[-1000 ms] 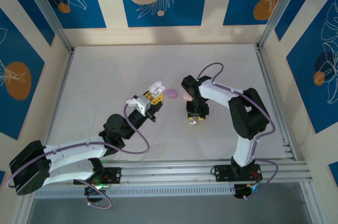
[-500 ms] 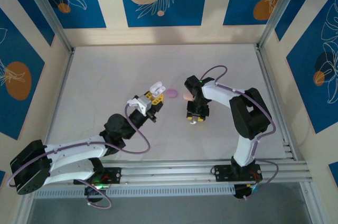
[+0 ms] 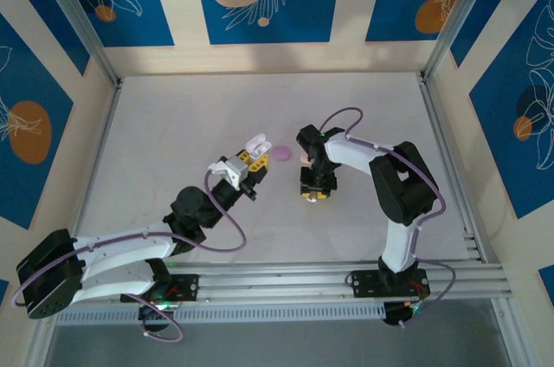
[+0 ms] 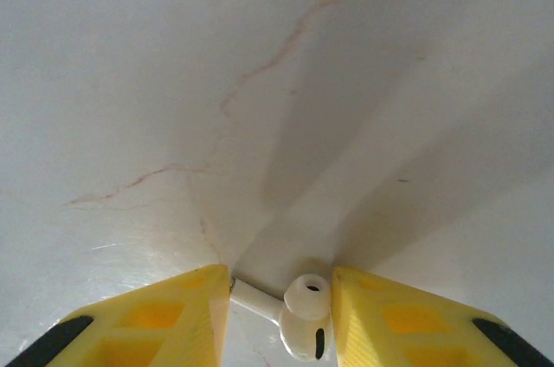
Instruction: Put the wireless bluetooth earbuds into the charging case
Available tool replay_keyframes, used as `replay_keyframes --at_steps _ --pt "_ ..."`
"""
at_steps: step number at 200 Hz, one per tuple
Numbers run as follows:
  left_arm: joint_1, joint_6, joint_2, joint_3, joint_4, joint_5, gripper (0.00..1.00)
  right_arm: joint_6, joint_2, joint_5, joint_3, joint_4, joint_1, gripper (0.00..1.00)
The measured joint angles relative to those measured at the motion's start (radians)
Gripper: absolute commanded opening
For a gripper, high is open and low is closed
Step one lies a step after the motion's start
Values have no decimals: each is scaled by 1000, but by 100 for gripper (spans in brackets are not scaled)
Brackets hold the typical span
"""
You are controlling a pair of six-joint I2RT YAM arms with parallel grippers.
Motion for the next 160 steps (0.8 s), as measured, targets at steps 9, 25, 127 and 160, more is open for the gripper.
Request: replay_keyframes --at_steps 9,25,127,160 --pt "0 0 0 0 0 0 10 -10 4 -1 5 0 4 37" --pt "0 0 0 0 0 0 10 -24 12 -2 15 0 8 37" --pt "0 0 0 0 0 0 10 -179 73 -65 95 -2 39 37" --pt "0 0 -1 0 0 0 10 -204 80 -50 122 -11 66 39"
